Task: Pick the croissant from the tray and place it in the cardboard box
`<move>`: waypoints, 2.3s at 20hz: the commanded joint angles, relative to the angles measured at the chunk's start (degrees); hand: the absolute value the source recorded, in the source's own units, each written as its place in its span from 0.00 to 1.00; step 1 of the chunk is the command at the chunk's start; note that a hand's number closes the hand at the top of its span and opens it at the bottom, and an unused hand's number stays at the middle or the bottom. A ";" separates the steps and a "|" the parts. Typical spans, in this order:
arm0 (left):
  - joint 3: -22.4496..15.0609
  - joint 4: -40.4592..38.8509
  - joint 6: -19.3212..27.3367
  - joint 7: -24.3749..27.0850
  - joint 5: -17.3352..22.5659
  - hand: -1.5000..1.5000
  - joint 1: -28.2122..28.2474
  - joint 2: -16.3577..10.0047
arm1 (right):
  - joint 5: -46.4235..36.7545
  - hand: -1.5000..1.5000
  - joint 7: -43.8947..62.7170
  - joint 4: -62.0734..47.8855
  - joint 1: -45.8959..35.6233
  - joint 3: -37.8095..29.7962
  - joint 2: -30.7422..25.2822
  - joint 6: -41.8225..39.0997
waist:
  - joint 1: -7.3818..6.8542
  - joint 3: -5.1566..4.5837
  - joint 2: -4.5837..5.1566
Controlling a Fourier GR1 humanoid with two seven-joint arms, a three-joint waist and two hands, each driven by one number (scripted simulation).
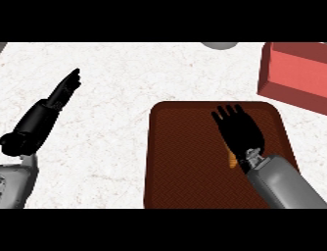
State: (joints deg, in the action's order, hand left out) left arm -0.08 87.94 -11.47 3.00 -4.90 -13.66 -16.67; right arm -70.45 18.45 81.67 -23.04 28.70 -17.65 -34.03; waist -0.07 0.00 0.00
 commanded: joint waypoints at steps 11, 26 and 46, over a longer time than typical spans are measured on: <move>0.01 -0.75 -0.12 0.62 -2.88 0.50 -0.95 2.54 | -7.57 1.00 -15.38 -9.87 -4.58 0.64 1.14 15.73 | -0.23 0.01 0.07; 0.76 1.17 -0.68 4.04 -2.82 0.50 4.63 2.03 | 22.13 1.00 -55.19 14.06 6.87 -15.37 -13.97 21.24 | 0.87 0.01 -0.24; 0.33 0.80 -0.66 1.08 -4.30 0.50 0.40 3.16 | 41.85 1.00 -27.36 -4.48 -17.55 -48.02 -16.79 10.64 | -1.07 -0.02 0.31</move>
State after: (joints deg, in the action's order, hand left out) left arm 0.83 89.35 -12.86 3.86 -7.83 -12.15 -14.01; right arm -29.09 -12.17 86.42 -32.51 -16.12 -32.07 -23.28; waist -0.60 -0.02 0.13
